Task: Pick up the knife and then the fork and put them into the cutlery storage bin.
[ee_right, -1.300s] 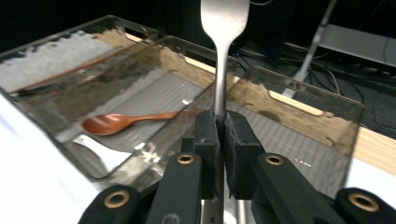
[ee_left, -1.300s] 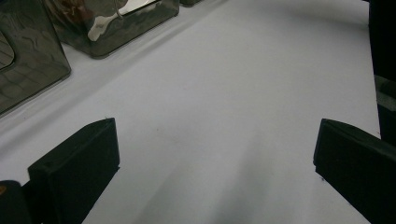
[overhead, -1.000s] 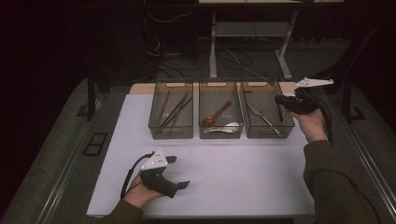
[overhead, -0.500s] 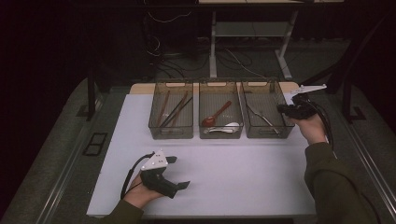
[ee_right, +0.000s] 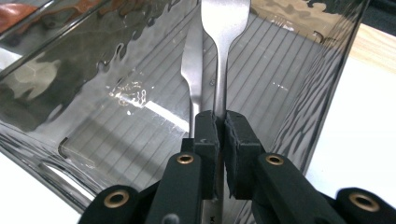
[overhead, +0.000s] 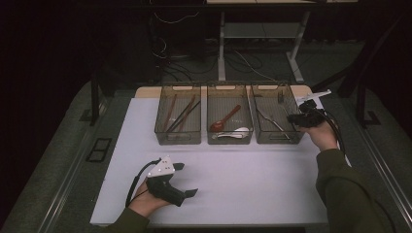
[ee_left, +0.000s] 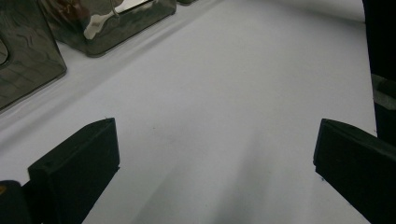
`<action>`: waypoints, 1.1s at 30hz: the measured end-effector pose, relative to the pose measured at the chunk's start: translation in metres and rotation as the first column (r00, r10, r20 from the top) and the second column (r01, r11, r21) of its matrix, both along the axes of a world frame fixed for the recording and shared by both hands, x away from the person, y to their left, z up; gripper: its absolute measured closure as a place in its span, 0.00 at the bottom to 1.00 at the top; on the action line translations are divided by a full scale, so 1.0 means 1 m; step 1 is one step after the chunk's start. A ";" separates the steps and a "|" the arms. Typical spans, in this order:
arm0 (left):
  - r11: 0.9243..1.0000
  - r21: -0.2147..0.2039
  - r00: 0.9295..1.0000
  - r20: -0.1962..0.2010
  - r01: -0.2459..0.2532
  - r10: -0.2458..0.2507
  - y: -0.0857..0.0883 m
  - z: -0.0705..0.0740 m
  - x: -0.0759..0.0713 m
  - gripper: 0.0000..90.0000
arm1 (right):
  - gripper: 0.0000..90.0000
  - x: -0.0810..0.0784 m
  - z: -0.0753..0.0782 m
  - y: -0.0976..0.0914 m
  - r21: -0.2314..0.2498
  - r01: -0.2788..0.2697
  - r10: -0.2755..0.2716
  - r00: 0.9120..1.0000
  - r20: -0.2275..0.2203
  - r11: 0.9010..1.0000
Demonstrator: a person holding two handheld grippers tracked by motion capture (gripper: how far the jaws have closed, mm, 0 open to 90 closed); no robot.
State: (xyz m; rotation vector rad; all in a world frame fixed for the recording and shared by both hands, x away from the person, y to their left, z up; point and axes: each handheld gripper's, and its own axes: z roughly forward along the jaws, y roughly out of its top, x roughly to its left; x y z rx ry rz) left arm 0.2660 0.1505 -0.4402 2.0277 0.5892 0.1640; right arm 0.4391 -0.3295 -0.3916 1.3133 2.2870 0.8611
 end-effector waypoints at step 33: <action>1.000 0.001 1.000 -0.012 -0.017 0.017 0.006 0.000 0.003 0.00 | 0.30 -0.009 0.014 0.007 0.169 0.051 -0.069 0.992 0.104 0.984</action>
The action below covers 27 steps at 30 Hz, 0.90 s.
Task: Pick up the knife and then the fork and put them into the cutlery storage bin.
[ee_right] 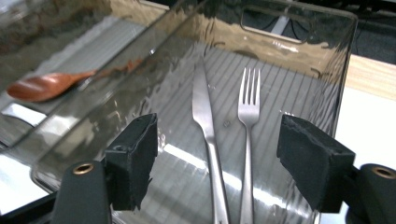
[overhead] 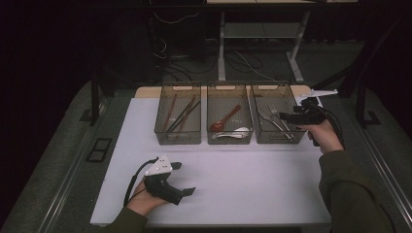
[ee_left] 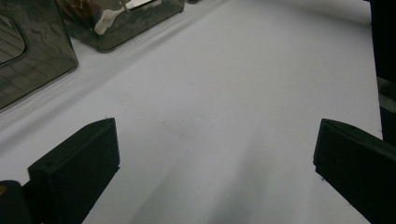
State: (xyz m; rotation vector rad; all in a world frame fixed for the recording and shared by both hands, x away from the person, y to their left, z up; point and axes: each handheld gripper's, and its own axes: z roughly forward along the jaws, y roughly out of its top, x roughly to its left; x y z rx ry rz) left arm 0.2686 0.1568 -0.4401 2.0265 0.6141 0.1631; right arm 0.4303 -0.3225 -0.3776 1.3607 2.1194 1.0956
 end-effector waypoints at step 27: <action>1.000 -0.006 1.000 -0.003 0.004 -0.004 0.000 0.001 -0.001 0.00 | 0.20 -0.054 0.002 0.016 0.032 -0.127 0.124 0.989 0.082 0.991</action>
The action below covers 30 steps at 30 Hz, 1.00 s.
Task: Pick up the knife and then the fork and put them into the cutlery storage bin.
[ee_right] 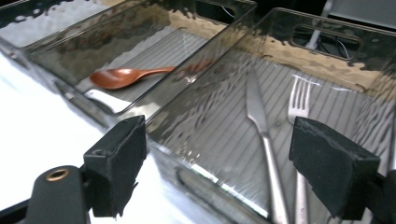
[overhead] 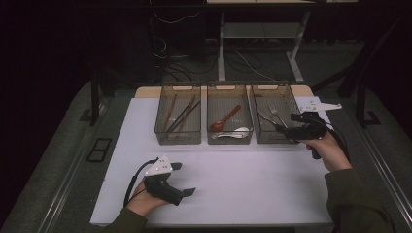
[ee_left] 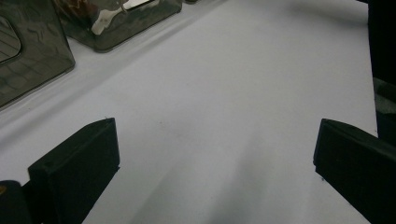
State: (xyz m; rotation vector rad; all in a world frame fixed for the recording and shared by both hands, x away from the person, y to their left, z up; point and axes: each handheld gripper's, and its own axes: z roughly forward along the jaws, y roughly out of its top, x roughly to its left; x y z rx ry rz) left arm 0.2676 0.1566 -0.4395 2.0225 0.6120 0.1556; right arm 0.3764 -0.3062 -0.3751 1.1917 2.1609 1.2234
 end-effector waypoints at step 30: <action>1.000 0.008 1.000 0.000 0.000 0.000 0.000 0.000 0.000 0.00 | 0.19 -0.094 -0.035 0.003 0.078 -0.135 0.131 0.990 0.054 0.988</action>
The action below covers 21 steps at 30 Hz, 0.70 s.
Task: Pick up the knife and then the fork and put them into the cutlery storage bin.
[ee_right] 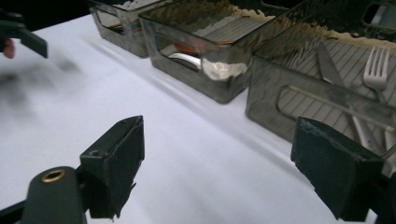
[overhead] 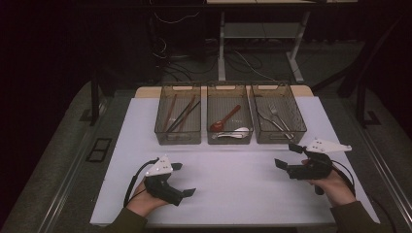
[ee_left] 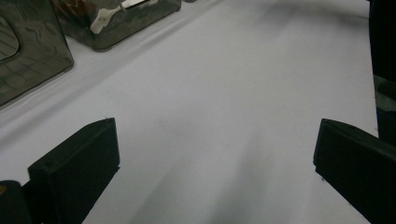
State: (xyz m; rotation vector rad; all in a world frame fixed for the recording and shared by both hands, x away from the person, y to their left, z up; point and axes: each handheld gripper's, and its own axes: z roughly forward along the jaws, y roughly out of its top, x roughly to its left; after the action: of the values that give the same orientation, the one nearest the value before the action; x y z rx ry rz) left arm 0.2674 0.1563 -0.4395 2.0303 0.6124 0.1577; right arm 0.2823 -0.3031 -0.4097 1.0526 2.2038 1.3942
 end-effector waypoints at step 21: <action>1.000 -0.001 1.000 -0.001 -0.005 0.005 0.000 0.000 -0.001 0.00 | 0.19 -0.029 -0.029 -0.002 0.011 -0.001 0.001 0.999 -0.036 1.000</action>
State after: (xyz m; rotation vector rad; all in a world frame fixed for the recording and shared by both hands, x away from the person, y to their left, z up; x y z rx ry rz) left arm 0.2669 0.1564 -0.4399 2.0280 0.6183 0.1591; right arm 0.2536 -0.3054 -0.4388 1.0883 2.2247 1.4001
